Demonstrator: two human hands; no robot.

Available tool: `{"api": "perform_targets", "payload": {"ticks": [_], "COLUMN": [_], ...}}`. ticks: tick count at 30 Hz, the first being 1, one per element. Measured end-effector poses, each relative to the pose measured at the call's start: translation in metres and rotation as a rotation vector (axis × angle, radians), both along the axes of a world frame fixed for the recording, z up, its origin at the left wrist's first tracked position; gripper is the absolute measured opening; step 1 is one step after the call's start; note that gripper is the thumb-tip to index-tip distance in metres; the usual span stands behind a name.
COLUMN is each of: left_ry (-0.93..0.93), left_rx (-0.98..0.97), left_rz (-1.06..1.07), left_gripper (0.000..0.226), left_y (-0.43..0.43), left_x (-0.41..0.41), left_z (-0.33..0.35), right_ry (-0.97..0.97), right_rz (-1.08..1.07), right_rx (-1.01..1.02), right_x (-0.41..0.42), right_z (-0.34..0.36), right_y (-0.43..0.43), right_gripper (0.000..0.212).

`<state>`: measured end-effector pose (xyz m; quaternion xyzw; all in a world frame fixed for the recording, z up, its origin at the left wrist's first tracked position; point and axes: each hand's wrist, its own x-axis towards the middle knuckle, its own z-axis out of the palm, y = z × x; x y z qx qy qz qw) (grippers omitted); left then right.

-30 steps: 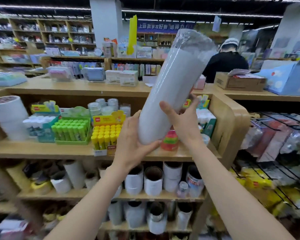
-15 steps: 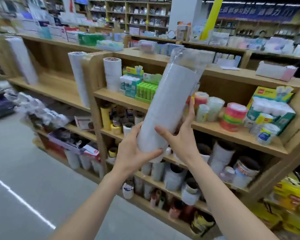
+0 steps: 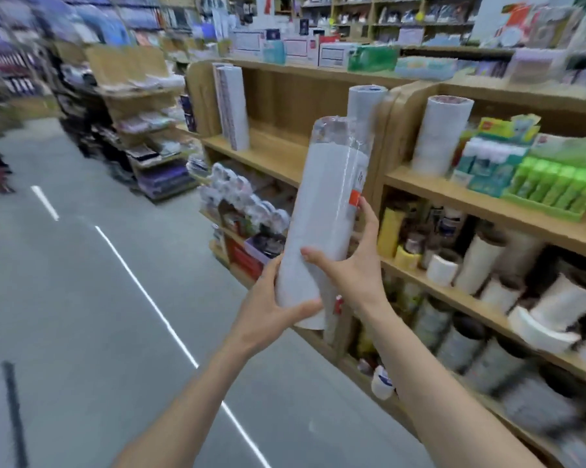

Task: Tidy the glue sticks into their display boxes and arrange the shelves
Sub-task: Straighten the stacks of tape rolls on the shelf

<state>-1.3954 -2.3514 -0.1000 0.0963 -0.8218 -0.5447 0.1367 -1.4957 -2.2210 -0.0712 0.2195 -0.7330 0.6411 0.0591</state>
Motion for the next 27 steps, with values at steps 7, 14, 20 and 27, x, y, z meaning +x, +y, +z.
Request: {"api": "perform_targets", "payload": {"ticks": [7,14,20,27], "left_ry": [-0.019,-0.049,-0.062,0.017], "left_rx": [0.195,0.143,0.026,-0.223], "left_rz": [0.011,0.002,0.005,-0.070], "left_gripper": [0.074,0.076,0.077,0.050], "left_y": [-0.132,-0.246,-0.334,-0.416], "left_x": [-0.060,-0.199,-0.339,-0.471], "left_z": [-0.014,-0.021,-0.016,-0.018], "right_ry": [-0.088,-0.048,0.017,-0.020], "right_rz": [0.080,0.072,0.025,-0.101], "right_rx": [-0.032,-0.042,-0.039,-0.053], "right_x": [-0.069,-0.200,-0.332,-0.445], "right_z": [-0.018,-0.021,-0.004,-0.011], "right_y": [-0.137,-0.242,-0.310,-0.386], "right_gripper": [0.110,0.116,0.116,0.123]}}
